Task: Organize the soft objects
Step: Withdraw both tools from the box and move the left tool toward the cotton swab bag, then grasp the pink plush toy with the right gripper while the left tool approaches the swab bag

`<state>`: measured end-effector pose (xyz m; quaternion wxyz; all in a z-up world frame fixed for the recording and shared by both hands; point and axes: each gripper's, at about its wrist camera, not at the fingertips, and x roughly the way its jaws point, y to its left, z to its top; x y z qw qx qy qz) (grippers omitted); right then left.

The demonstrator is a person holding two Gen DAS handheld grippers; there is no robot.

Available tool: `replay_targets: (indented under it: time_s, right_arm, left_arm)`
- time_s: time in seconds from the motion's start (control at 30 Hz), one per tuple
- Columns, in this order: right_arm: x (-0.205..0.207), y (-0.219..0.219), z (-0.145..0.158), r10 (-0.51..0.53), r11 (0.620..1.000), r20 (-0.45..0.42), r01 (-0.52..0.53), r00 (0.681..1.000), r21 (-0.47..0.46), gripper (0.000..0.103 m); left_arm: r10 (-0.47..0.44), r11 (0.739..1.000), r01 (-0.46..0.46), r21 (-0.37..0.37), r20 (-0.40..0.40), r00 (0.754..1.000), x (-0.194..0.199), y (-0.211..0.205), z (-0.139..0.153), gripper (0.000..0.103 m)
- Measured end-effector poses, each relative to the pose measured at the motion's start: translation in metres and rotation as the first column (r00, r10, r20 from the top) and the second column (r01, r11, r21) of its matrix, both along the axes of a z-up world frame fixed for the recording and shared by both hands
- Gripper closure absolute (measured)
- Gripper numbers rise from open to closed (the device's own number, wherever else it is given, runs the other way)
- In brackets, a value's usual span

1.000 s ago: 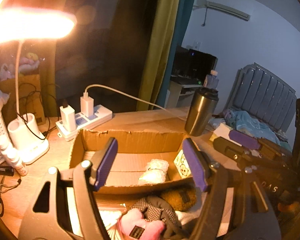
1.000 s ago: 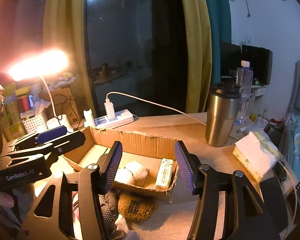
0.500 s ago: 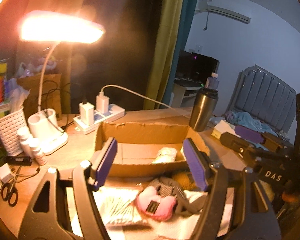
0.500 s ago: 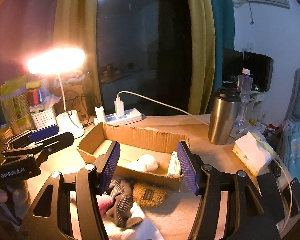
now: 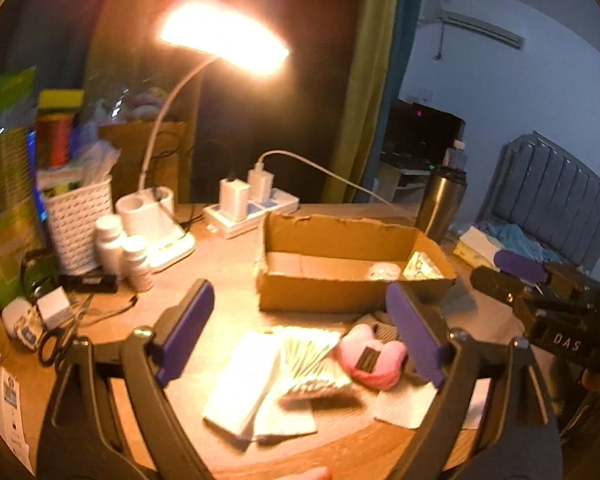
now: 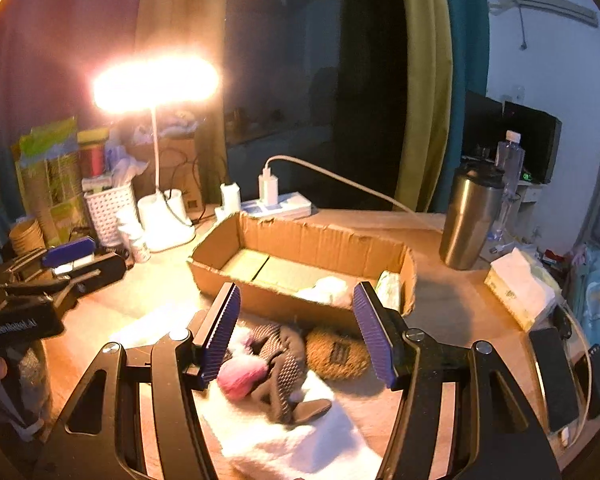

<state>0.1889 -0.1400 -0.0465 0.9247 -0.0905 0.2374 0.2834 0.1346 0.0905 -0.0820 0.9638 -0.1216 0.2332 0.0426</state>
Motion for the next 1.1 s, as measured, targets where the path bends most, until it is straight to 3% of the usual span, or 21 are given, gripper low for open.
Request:
replay_targets:
  time_s: [0.33, 0.43, 1.1]
  right_arm:
    - [-0.005, 0.022, -0.019, 0.032, 0.999, -0.041, -0.034, 0.999, -0.041, 0.039]
    - [-0.004, 0.032, -0.027, 0.045, 0.997, -0.055, -0.048, 0.997, -0.059, 0.035]
    - [0.02, 0.072, -0.081, 0.084, 0.982, -0.19, -0.114, 0.978, -0.152, 0.035]
  left_arm:
    - [0.039, 0.999, -0.04, -0.02, -0.035, 0.999, -0.013, 0.02, -0.018, 0.014]
    - [0.045, 0.999, -0.046, -0.029, -0.049, 0.998, -0.012, 0.026, -0.024, 0.014]
    - [0.059, 0.995, -0.07, -0.07, -0.142, 0.988, 0.001, 0.045, -0.054, 0.014]
